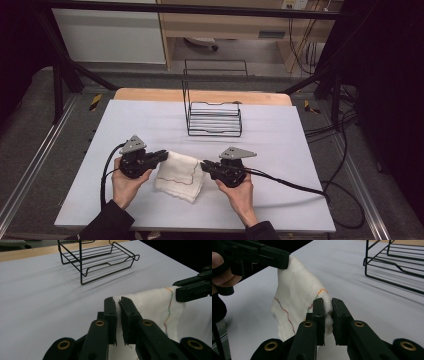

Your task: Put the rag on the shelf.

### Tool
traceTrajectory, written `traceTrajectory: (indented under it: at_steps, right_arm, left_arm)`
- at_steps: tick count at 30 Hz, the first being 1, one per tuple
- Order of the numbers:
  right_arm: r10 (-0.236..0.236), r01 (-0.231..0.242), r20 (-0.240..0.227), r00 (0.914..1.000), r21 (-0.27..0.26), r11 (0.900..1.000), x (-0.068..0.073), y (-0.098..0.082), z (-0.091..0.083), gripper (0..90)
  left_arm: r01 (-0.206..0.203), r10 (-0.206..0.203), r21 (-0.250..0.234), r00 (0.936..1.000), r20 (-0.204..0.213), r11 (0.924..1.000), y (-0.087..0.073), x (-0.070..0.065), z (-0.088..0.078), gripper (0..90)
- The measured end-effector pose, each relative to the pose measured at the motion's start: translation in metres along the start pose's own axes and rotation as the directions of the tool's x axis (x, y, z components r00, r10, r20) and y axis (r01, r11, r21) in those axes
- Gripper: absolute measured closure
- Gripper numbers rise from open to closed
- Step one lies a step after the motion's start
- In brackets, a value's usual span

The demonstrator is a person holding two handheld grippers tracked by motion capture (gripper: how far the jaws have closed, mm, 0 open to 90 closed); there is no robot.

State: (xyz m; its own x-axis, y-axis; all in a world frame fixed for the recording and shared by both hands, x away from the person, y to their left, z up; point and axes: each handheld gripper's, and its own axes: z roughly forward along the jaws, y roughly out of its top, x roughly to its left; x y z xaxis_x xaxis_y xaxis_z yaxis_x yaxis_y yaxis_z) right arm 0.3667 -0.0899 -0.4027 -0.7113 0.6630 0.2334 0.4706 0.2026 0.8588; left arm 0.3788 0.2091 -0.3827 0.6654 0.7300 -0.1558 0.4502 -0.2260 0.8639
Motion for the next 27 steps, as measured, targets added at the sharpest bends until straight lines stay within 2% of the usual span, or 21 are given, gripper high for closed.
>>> traceTrajectory:
  at_steps: [15,27]
  right_arm:
    - [-0.067,0.068,0.023,0.9975,-0.054,0.996,0.004,0.011,-0.016,82.0]
    - [-0.107,0.11,0.037,0.9936,-0.107,0.988,0.009,0.02,-0.03,82.1]
  left_arm:
    - [-0.008,0.009,-0.07,1.0,0.003,0.9975,0.007,-0.011,-0.009,83.5]
    - [-0.032,0.032,-0.14,0.9995,-0.006,0.9896,0.014,-0.021,-0.019,83.4]
